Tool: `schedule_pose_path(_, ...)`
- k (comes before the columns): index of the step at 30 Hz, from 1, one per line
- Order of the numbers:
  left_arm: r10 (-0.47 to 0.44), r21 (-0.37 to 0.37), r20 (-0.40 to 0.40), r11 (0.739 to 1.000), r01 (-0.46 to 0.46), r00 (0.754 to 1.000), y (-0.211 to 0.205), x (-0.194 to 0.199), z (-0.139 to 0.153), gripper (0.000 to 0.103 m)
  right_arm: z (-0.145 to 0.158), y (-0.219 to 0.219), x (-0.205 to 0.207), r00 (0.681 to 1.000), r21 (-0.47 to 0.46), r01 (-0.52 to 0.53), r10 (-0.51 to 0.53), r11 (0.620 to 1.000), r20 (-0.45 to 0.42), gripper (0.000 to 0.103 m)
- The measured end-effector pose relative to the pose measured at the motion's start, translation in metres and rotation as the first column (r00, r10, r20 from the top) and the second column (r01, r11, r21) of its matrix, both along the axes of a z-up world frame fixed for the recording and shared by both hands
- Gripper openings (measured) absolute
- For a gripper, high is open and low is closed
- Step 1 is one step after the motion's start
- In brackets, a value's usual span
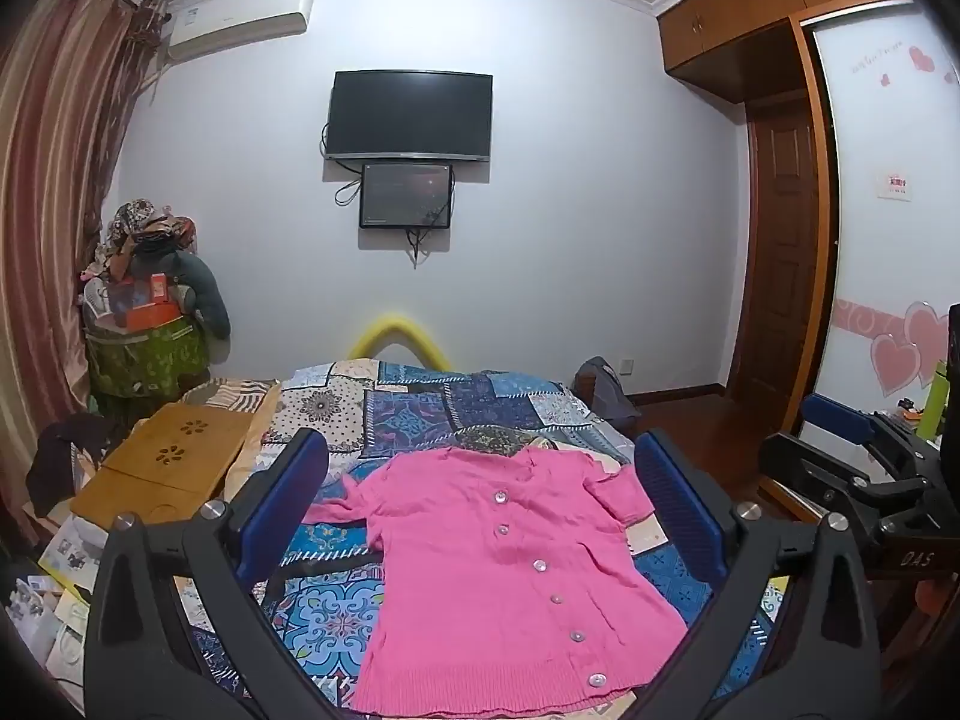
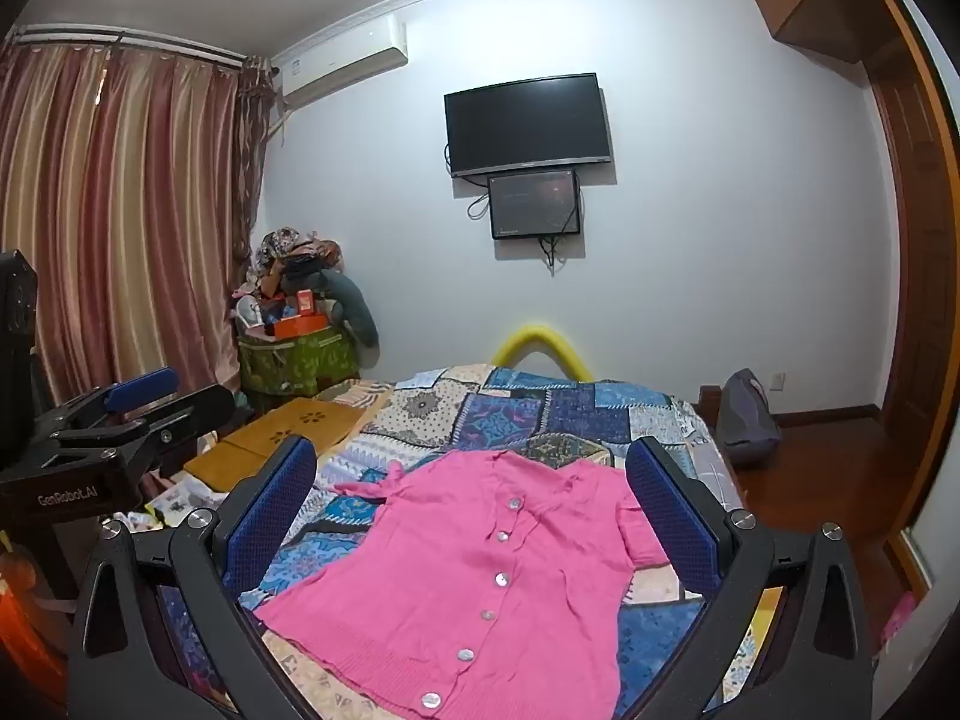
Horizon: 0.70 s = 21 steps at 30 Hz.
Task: Fold small clothes
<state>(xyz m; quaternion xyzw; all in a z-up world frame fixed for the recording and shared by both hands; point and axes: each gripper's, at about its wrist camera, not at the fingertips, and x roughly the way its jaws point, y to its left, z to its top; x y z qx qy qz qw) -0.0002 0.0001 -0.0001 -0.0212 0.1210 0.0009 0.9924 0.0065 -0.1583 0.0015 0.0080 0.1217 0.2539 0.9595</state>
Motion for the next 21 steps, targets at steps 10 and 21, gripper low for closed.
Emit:
schedule_pose_path(10,-0.007,-0.004,-0.010,1.000,0.007,1.000,-0.0010,0.0023,-0.0002,0.103,0.0034,-0.0009,0.0017,1.000,0.000,0.003,-0.003,1.000,-0.012,0.103)
schedule_pose_path(21,0.003,0.004,-0.020,1.000,-0.003,1.000,0.0030,0.0089,-0.0040,0.103,-0.0012,-0.0015,0.0028,1.000,0.004,0.007,-0.006,1.000,-0.016,0.103)
